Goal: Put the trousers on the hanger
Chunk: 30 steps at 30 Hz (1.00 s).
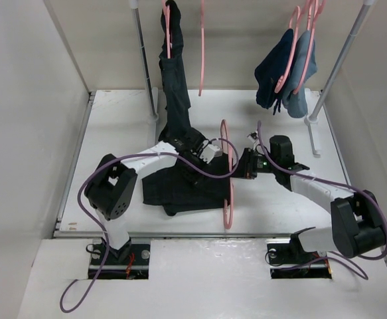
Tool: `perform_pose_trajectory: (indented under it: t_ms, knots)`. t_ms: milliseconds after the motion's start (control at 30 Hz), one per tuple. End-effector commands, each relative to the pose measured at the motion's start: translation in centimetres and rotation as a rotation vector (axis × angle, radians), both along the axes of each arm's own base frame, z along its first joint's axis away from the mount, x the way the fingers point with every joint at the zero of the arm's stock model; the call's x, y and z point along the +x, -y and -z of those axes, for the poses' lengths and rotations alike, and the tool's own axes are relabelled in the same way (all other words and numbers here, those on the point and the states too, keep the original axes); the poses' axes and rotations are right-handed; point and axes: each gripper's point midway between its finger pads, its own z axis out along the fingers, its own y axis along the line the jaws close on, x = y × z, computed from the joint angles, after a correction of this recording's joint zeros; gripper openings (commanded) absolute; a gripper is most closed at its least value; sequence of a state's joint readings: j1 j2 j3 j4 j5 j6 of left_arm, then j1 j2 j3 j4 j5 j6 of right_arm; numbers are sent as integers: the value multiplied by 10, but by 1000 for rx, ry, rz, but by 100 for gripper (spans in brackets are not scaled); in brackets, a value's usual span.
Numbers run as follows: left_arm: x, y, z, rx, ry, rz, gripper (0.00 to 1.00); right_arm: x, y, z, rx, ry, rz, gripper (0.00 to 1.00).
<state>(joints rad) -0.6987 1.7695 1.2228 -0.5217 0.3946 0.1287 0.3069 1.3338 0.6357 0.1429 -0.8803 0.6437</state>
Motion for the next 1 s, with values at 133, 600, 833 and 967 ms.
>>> perform_pose_trajectory:
  t_ms: [133, 600, 833, 967]
  knots:
    - [1, 15, -60, -160, 22, 62, 0, 7, 12, 3, 1, 81, 17, 0]
    - [-44, -15, -277, -507, 467, 283, 0, 29, 7, 35, 32, -65, 138, 0]
    - [-41, -42, -257, -446, 457, 221, 0, 35, -12, 30, 7, -52, 158, 0]
    - [-35, -71, -239, -308, 512, 184, 0, 36, 6, 34, -96, -35, 256, 0]
